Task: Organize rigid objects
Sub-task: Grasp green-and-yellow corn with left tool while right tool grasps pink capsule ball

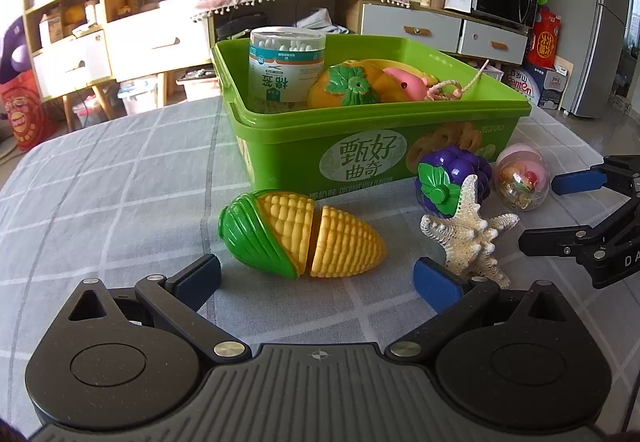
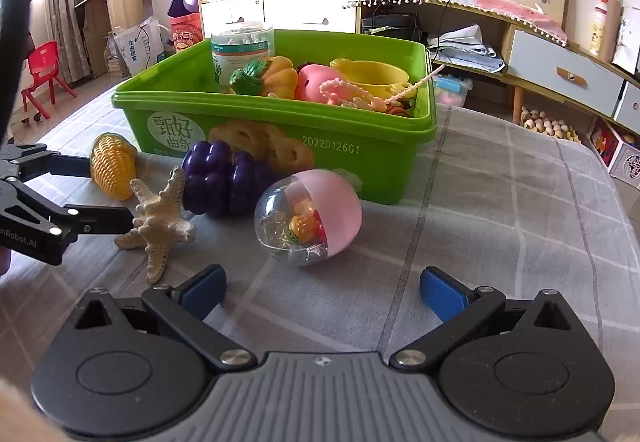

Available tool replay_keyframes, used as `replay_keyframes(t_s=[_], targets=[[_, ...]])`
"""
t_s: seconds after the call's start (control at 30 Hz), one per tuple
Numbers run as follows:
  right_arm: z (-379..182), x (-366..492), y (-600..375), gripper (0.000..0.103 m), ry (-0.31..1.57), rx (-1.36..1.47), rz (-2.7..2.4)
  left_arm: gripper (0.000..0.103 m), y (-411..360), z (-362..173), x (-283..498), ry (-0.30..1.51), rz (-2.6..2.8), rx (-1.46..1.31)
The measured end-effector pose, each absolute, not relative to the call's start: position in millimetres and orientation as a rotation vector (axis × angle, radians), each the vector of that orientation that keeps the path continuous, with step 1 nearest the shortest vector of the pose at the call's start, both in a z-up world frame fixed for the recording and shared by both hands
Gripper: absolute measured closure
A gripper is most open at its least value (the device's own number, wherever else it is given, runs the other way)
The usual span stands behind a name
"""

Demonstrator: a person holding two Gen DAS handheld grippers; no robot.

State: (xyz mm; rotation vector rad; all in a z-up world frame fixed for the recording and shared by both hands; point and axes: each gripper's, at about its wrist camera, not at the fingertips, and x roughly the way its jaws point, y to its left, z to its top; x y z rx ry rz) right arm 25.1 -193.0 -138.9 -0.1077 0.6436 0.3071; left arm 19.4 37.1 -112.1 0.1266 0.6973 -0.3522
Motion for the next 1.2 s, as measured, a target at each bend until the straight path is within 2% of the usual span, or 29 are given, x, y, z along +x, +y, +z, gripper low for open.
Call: replay_keyframes(t_s=[0.37,0.63,0.9,1.13,1.2], targets=[[-137,37,-184,0.023,0.631,-0.090,0.288,0.005,33,-113,27,0.685,-0.329,0.114],[-133,43,-182,0.029,0.623,-0.070,0.297,0.010,32,-110,27,0.678,-0.321,0.108],[-126,46,-185,0.043,0.606,-0.033,0.300,0.023,34,-107,29,0.672,-0.320,0.100],[-124,44,-185,0.059,0.595,-0.032,0.317,0.024,34,-104,27,0.668,-0.327,0.095],[-123,44,-185,0.069,0.594,-0.028,0.316,0.024,33,-103,27,0.667,-0.329,0.093]])
